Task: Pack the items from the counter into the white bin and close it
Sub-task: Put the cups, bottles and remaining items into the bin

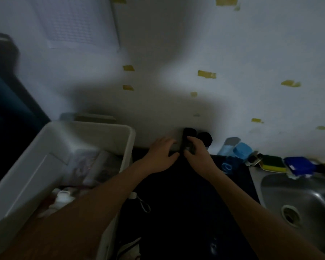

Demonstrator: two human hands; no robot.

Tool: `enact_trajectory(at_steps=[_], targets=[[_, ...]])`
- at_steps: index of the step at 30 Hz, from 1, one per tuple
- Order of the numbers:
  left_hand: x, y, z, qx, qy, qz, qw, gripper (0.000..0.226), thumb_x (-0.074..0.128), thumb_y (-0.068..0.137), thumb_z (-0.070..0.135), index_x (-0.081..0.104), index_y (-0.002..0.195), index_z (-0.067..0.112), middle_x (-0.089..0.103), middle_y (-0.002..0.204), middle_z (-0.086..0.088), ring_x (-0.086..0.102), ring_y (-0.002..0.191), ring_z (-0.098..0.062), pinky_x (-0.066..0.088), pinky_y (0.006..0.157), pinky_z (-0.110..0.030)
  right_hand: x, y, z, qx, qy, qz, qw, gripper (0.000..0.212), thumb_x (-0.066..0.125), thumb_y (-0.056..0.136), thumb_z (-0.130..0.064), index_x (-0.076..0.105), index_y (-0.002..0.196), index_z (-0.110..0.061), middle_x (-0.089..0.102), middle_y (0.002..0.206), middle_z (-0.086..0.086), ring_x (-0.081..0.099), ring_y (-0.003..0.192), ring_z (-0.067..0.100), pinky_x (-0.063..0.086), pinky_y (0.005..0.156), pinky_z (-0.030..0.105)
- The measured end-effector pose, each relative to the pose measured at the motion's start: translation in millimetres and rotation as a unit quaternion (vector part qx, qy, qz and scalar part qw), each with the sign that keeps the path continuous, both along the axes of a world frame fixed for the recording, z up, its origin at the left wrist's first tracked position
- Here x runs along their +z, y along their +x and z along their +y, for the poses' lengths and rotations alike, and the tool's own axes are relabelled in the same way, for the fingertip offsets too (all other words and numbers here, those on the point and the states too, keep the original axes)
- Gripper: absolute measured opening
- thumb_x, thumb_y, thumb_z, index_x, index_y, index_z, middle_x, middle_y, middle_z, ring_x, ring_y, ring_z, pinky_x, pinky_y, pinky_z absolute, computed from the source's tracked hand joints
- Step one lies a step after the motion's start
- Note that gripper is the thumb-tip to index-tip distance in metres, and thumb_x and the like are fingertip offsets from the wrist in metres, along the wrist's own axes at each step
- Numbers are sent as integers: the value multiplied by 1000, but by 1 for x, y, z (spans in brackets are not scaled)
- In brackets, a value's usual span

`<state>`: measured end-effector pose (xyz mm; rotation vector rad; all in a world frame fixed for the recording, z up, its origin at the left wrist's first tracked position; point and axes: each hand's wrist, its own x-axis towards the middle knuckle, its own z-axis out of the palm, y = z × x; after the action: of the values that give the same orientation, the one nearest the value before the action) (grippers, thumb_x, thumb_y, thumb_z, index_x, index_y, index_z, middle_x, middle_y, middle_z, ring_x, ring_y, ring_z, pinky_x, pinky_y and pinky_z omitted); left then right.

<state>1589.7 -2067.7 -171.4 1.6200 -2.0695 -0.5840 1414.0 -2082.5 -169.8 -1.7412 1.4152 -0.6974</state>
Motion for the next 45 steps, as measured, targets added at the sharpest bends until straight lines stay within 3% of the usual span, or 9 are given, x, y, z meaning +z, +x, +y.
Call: enact_trajectory(at_steps=[4, 7, 12, 18, 29, 33, 37, 42, 45], targets=[[-11, -23, -20, -2, 20, -1, 1000, 48, 58, 93, 31, 47, 136, 13, 49, 138, -7, 43, 126, -24, 32, 104, -28, -13, -21, -21, 0, 5, 37, 999, 55, 56, 95, -13, 36, 146, -9, 35, 150, 11, 35, 137, 24, 30, 115, 38], [-17, -40, -34, 3, 37, 6, 999, 45, 58, 94, 29, 48, 135, 13, 50, 134, -9, 45, 123, -25, 37, 105, -35, -19, -32, -38, 10, 11, 51, 999, 53, 55, 95, -14, 39, 144, -5, 39, 148, 13, 37, 136, 27, 32, 114, 44], [-26, -66, -61, 8, 59, -11, 998, 50, 56, 94, 29, 44, 140, 15, 32, 155, -7, 34, 138, -25, 30, 114, -41, -27, -45, -69, 17, 1, 72, 997, 20, 53, 90, -10, 60, 109, -6, 60, 116, 19, 55, 111, 37, 46, 91, 47], [-29, -82, -94, 16, 41, -65, 997, 55, 56, 90, 28, 41, 141, 15, 26, 156, -6, 30, 140, -27, 28, 114, -43, -37, -59, -92, 17, -26, 166, 986, 52, 55, 90, -23, 45, 140, -16, 44, 143, 9, 38, 133, 30, 37, 106, 46], [-54, -89, -109, -12, 69, -145, 987, 63, 56, 90, 29, 32, 147, 16, 17, 159, -5, 14, 146, -28, 20, 115, -47, -54, -67, -110, 48, -11, 221, 974, 50, 57, 86, -28, 47, 133, -16, 42, 138, 9, 36, 132, 33, 39, 102, 52], [-56, -90, -115, -8, 58, -151, 987, 66, 60, 86, 31, 33, 145, 17, 27, 148, -10, 25, 138, -32, 24, 112, -46, -54, -63, -109, 45, -19, 232, 972, 58, 58, 84, -32, 43, 139, -20, 38, 145, 6, 31, 137, 31, 36, 105, 53], [-60, -91, -117, 1, 69, -172, 983, 71, 59, 89, 34, 25, 150, 23, 22, 149, -15, 32, 132, -38, 34, 107, -48, -55, -65, -104, 55, -28, 255, 965, 66, 58, 85, -32, 35, 146, -21, 31, 151, 4, 22, 142, 29, 28, 111, 51], [-61, -85, -108, 22, 79, -128, 988, 70, 62, 89, 28, 26, 149, 25, 10, 157, -19, 28, 135, -40, 42, 102, -49, -53, -66, -99, 55, -41, 260, 963, 66, 57, 87, -31, 32, 148, -19, 27, 155, 3, 15, 145, 26, 21, 112, 50], [-56, -78, -103, 16, 69, -115, 991, 70, 63, 87, 26, 29, 148, 23, 27, 152, -14, 32, 132, -40, 43, 100, -47, -50, -65, -98, 58, -44, 263, 962, 67, 57, 88, -31, 31, 149, -19, 27, 156, 1, 15, 146, 26, 20, 113, 49]])
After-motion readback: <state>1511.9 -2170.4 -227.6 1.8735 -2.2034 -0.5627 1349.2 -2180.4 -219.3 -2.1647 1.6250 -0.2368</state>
